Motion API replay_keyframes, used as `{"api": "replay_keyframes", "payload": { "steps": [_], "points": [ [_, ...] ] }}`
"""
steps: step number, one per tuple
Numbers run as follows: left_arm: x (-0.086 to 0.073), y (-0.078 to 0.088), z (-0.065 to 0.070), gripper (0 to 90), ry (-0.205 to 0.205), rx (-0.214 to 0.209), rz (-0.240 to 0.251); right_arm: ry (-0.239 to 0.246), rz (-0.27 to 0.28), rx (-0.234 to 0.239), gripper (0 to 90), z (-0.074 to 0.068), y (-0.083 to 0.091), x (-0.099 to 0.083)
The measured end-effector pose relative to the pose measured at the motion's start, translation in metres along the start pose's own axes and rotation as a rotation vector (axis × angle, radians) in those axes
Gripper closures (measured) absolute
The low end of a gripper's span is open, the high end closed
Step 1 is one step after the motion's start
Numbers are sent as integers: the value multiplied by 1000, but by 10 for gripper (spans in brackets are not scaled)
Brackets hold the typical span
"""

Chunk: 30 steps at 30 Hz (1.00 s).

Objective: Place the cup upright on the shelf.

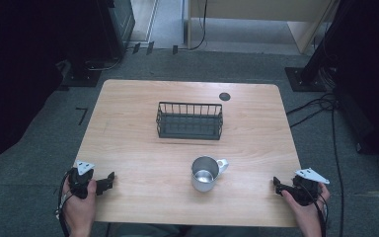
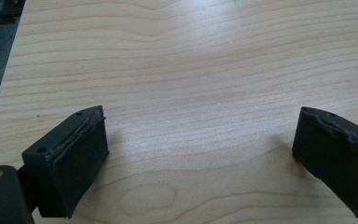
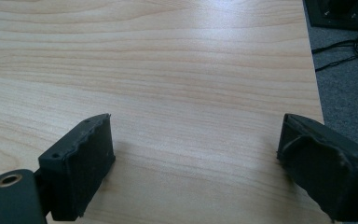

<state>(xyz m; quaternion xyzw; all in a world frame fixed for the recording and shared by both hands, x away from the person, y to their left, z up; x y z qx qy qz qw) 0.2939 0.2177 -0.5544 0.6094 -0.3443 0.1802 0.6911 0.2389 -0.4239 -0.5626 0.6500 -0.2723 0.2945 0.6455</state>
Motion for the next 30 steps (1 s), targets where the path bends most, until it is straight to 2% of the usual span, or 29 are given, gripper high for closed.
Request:
{"api": "replay_keyframes", "payload": {
  "steps": [5, 8, 10, 14, 16, 17, 18, 20, 23, 24, 26, 28, 30],
  "points": [
    [0, 0, 0, 31, -1, -2, -2, -13, 24, -18, 141, 0, 3, 2],
    [0, 0, 0, 31, 0, -2, -1, -37, 54, 21, 160, -6, 8, 7],
    [0, 0, 0, 31, 0, -3, -1, -32, 90, 46, 182, -13, 14, 13],
    [0, 0, 0, 31, 0, -2, -1, -23, 114, 76, 203, -21, 20, 20],
    [0, 0, 0, 31, 0, -2, -1, -1, 132, 103, 209, -31, 23, 28],
    [0, 0, 0, 31, 0, -2, -1, -1, 132, 103, 209, -31, 23, 28],
    [0, 0, 0, 31, 0, -2, -1, 20, 142, 122, 209, -38, 25, 33],
    [0, 0, 0, 31, 0, -2, -1, 21, 143, 132, 209, -41, 26, 34],
    [0, 0, 0, 31, 0, -2, -1, 36, 156, 171, 207, -54, 30, 41],
    [0, 0, 0, 31, 0, -3, -1, 48, 166, 195, 203, -63, 33, 45],
    [0, 0, 0, 31, 0, -2, -1, 49, 168, 206, 199, -67, 34, 46],
    [0, 0, 0, 31, 0, -2, -1, 65, 184, 243, 189, -81, 39, 51],
    [0, 0, 0, 31, 1, -2, -1, 63, 188, 256, 185, -85, 40, 52]
  ]
}}
Point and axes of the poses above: each handheld gripper's, and its own axes: y roughly backward along the jaws, x roughly out of its top, z roughly to its right, the point moved 5 cm from there along -y, roughly forward along the jaws, and after that the axes turned 3 degrees about -x, right-handed, at the moved point
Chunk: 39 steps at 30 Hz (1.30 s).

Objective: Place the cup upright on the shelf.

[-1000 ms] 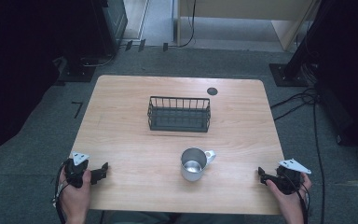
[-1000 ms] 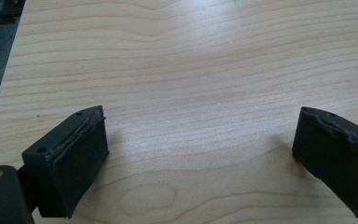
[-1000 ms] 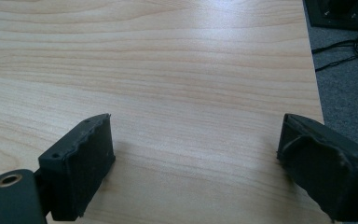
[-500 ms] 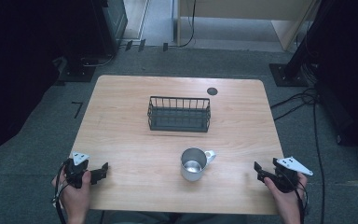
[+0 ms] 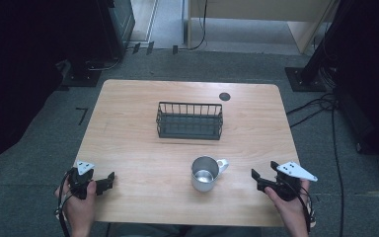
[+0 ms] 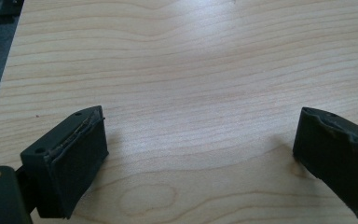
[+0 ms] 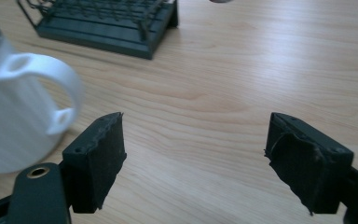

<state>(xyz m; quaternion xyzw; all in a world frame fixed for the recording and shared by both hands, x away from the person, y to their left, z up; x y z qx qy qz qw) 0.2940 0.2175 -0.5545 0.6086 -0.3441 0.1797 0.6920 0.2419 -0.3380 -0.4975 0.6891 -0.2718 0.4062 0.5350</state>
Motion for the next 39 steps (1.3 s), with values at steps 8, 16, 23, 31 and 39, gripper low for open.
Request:
{"api": "replay_keyframes", "payload": {
  "steps": [8, 16, 23, 31, 39],
  "points": [
    [0, 0, 0, 31, 0, 0, 0, 29, 22, 92, 170, -37, -2, 6],
    [0, 0, 0, 31, 0, 0, 0, 38, 19, 151, 152, -63, -6, 6],
    [0, 0, 0, 31, 0, 0, 0, 53, 6, 184, 129, -82, -10, 2],
    [0, 0, 0, 31, 0, 0, 0, 61, 35, 221, 120, -101, -12, 7],
    [0, 0, 0, 31, 0, 0, 0, 73, 55, 246, 68, -121, -18, 13]
  ]
}}
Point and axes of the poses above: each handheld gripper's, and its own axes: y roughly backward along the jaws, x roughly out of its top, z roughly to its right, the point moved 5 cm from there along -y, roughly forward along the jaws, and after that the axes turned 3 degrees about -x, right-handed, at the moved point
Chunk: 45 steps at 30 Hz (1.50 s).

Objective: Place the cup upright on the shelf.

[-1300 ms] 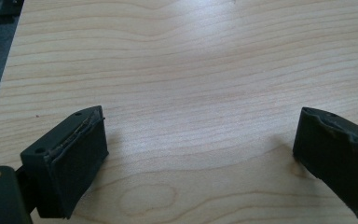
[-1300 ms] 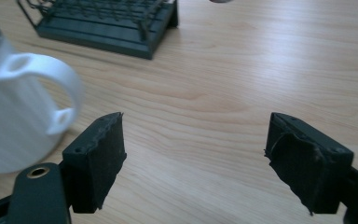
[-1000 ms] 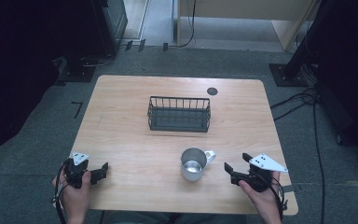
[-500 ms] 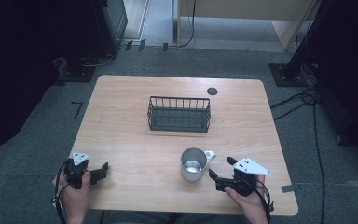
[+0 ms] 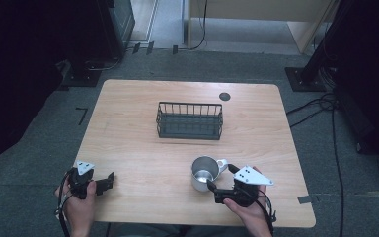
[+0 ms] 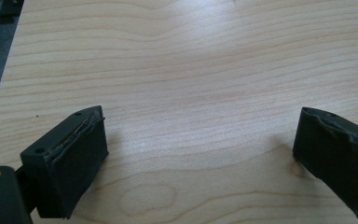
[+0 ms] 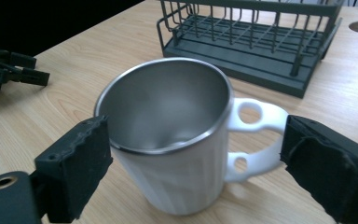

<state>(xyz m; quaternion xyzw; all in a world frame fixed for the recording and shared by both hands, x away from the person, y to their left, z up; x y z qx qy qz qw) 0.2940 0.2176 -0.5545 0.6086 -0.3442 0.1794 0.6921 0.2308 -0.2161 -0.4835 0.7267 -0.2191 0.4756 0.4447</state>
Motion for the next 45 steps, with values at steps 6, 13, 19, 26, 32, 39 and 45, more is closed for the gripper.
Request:
{"api": "replay_keyframes", "payload": {
  "steps": [6, 13, 19, 26, 32, 39, 45],
  "points": [
    [0, 0, 0, 31, 0, 0, 0, 5, 0, 1, 43, -5, -8, 2],
    [0, 0, 0, 31, 0, 0, 0, 8, -11, -5, 34, -11, -8, -8],
    [0, 0, 0, 31, 0, 0, 0, 7, -38, -6, 34, -16, -18, -12],
    [0, 0, 0, 31, 0, 0, 0, 0, -69, -46, 30, -20, -36, -19],
    [0, 0, 0, 31, 0, 0, 1, -30, -49, -73, 33, -19, -49, -18],
    [0, 0, 0, 31, 0, 0, 1, -27, -29, -88, 35, -19, -59, -19],
    [0, 0, 0, 31, 0, 0, 1, -8, -12, -118, 56, -21, -60, -17]
  ]
}}
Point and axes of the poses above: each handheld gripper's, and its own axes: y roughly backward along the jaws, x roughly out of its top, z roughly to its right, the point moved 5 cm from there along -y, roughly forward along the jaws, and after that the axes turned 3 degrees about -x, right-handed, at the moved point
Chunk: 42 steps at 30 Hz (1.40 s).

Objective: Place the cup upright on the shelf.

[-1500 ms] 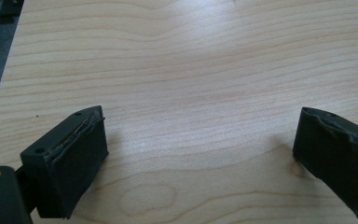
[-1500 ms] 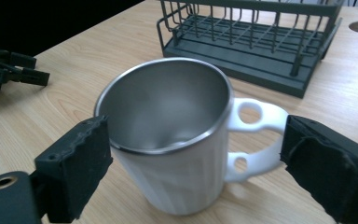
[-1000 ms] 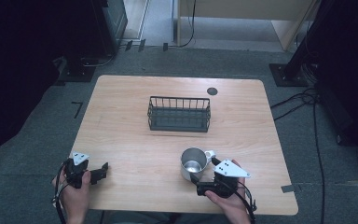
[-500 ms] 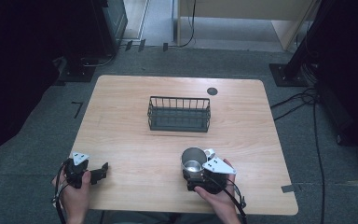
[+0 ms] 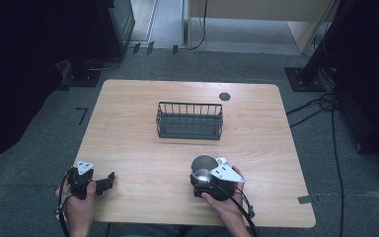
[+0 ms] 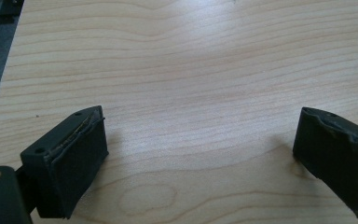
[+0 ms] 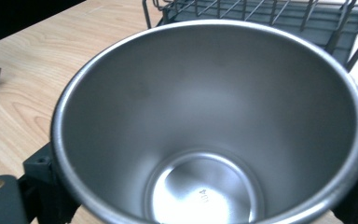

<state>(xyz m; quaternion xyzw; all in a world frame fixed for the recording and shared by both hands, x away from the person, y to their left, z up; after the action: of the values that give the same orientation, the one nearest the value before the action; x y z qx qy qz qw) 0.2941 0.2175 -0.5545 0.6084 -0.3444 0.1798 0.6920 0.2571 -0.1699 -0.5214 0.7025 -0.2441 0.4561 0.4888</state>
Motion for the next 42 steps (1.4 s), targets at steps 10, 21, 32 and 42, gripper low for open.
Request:
{"api": "replay_keyframes", "payload": {
  "steps": [10, 21, 32, 42],
  "points": [
    [0, 0, 0, 31, 0, 0, 0, -20, 10, 2, 67, 1, 1, 4],
    [0, 0, 0, 31, 1, 0, 1, -31, 32, -5, 69, 5, 2, 12],
    [0, 0, 0, 31, 0, 0, 0, -31, 56, -21, 70, 10, 4, 31],
    [0, 0, 0, 31, 0, 0, 0, -22, 93, -45, 70, 20, 5, 58]
  ]
}}
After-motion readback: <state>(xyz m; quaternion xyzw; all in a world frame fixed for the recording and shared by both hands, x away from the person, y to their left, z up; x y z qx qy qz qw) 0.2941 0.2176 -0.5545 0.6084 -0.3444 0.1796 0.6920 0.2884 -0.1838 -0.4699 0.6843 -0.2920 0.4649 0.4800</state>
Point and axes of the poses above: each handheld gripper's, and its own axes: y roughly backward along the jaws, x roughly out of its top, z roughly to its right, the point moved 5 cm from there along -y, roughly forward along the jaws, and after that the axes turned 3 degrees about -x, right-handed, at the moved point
